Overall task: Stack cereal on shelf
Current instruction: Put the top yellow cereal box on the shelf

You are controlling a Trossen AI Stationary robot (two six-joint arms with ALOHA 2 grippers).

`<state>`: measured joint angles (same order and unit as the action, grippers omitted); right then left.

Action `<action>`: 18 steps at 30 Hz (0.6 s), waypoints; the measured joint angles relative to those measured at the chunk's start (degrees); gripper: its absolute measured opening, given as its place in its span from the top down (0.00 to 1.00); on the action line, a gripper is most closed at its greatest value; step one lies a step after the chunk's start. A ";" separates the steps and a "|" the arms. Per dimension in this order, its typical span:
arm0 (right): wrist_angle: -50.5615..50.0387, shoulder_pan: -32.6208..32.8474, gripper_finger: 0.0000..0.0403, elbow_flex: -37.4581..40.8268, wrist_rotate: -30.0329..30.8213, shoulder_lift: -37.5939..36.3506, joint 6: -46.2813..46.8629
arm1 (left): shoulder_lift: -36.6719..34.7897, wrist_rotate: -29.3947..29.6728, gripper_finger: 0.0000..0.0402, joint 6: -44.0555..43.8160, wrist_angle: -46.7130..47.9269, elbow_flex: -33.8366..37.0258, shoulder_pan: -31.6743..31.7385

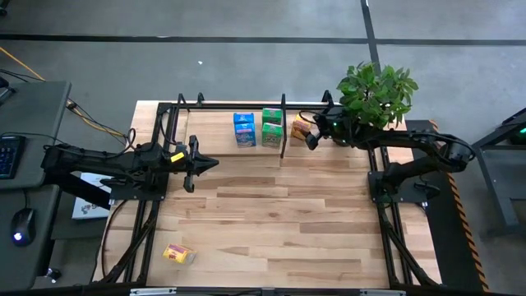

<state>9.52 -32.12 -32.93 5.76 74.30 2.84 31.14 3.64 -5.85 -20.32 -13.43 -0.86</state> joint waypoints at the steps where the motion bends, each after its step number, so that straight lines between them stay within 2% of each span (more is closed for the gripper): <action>1: 0.59 0.02 0.03 0.00 0.05 0.57 -0.14 | -0.01 0.00 0.99 0.00 0.00 0.00 0.00; 9: 5.35 0.02 0.03 0.00 -0.09 6.98 -1.32 | 0.00 0.00 0.99 0.00 0.01 0.00 0.02; 15: 5.82 0.02 0.04 0.00 0.70 7.87 -1.69 | 0.00 0.00 0.99 0.00 0.21 0.00 0.02; 18: 6.23 0.02 0.09 0.00 0.80 7.87 -1.32 | 0.00 0.00 0.99 0.00 0.45 0.00 0.02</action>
<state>15.75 -32.10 -32.93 6.56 82.17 1.52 31.14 3.64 -5.85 -19.87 -13.43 -0.84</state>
